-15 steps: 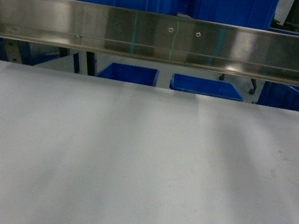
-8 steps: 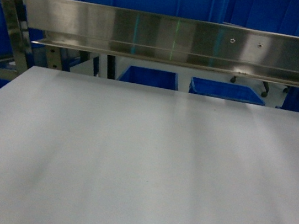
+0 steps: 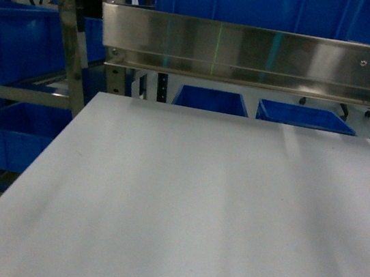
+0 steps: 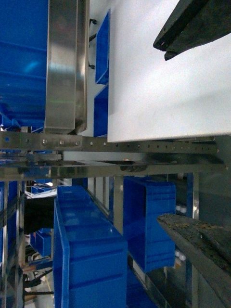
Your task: Place magnetic block on left shelf second layer
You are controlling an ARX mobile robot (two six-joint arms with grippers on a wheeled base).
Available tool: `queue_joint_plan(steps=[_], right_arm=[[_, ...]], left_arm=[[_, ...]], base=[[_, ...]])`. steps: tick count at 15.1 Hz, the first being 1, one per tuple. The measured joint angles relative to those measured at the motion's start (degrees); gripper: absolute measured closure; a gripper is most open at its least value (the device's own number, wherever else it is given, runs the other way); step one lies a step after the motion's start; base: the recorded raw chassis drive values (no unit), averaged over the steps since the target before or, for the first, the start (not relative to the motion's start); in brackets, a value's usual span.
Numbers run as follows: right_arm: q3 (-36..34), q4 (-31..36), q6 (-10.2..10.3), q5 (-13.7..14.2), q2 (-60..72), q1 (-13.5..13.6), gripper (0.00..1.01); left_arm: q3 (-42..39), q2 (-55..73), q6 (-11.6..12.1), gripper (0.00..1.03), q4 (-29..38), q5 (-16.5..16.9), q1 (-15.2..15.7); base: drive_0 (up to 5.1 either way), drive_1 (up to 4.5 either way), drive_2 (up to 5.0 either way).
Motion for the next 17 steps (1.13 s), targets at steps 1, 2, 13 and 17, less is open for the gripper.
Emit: queue_joint_plan(steps=[1, 2, 13, 17], right_arm=[[0.00, 0.31, 0.00, -0.02, -0.11, 0.00, 0.67], [0.00, 0.26, 0.00, -0.02, -0.17, 0.00, 0.67], [0.00, 0.07, 0.00, -0.02, -0.07, 0.00, 0.67], [0.00, 0.33, 0.00, -0.02, -0.39, 0.00, 0.67]], left_arm=[[0.00, 0.00, 0.00, 0.05, -0.02, -0.11, 0.00], [0.00, 0.00, 0.00, 0.05, -0.02, 0.02, 0.00], [0.00, 0.00, 0.00, 0.05, -0.02, 0.02, 0.00], [0.00, 0.02, 0.00, 0.05, -0.15, 0.00, 0.00]], base=[[0.0, 0.00, 0.0], [0.0, 0.00, 0.0], [-3.2, 1.51, 1.5], [-5.1, 2.38, 2.4]])
